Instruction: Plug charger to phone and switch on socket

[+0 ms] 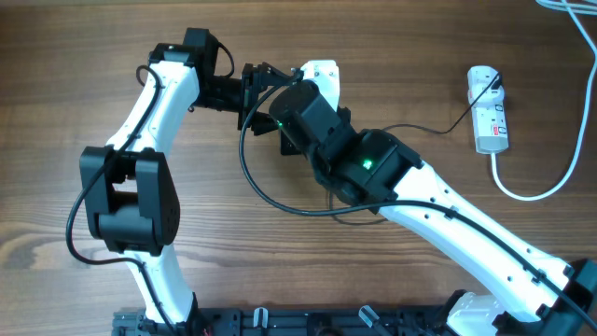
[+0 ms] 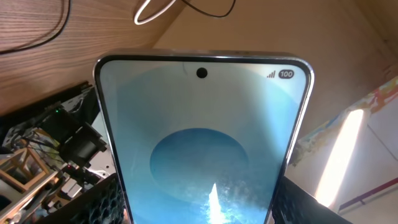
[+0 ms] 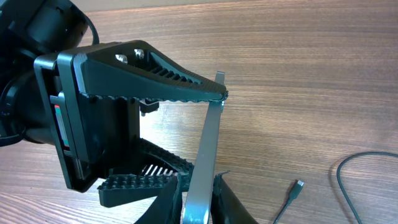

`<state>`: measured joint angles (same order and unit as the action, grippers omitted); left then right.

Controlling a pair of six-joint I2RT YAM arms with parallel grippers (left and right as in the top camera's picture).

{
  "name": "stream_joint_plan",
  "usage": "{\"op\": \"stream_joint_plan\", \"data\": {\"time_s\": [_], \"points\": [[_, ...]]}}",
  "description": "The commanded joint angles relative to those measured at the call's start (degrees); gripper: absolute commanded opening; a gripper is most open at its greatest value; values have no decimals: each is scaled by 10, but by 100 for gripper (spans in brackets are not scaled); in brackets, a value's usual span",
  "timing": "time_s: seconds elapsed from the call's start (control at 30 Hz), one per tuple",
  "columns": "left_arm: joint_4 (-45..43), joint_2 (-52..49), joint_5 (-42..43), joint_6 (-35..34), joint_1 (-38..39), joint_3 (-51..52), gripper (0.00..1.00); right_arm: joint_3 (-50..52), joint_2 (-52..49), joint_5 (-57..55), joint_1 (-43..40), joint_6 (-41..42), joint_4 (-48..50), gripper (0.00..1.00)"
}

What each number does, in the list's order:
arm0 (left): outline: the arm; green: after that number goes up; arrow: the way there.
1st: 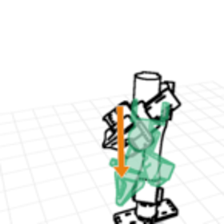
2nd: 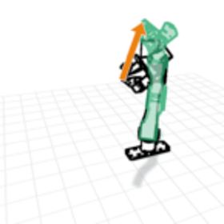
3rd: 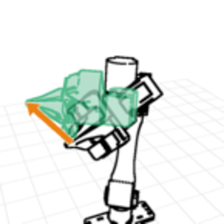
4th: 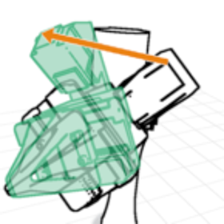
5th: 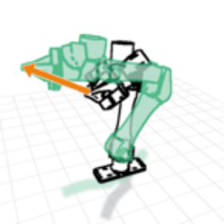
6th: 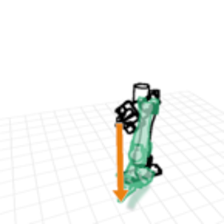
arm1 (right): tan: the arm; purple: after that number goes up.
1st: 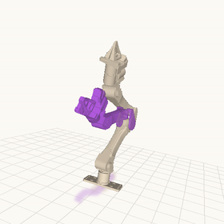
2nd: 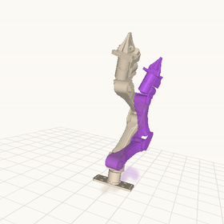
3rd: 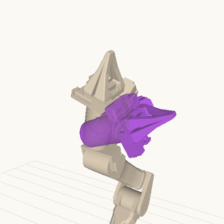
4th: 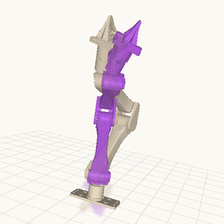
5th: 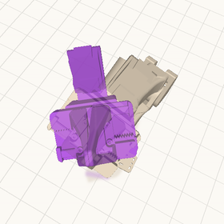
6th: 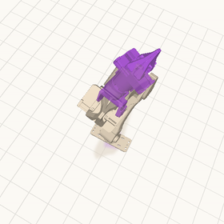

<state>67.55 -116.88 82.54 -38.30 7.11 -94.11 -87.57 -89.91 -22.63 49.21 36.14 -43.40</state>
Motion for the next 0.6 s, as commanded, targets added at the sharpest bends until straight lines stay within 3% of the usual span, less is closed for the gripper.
{"op": "stream_joint_plan", "data": {"time_s": [0.0,0.2,0.37,0.4,0.47,0.57], "points": [[2,25,31,-3,-1,-1,70,-9,-6,-12,1,7,3,14],[2,25,31,-3,-1,-1,72,-9,-6,-11,1,19,3,5],[2,25,31,-3,-1,-1,74,-9,-6,-10,1,56,7,5],[2,25,31,-3,-1,-1,77,-9,-6,-11,1,65,8,4],[2,25,31,-3,-1,-1,100,-9,-3,-14,1,105,10,4],[2,25,31,-11,-1,-1,100,-9,5,-45,0,222,10,4]]}}
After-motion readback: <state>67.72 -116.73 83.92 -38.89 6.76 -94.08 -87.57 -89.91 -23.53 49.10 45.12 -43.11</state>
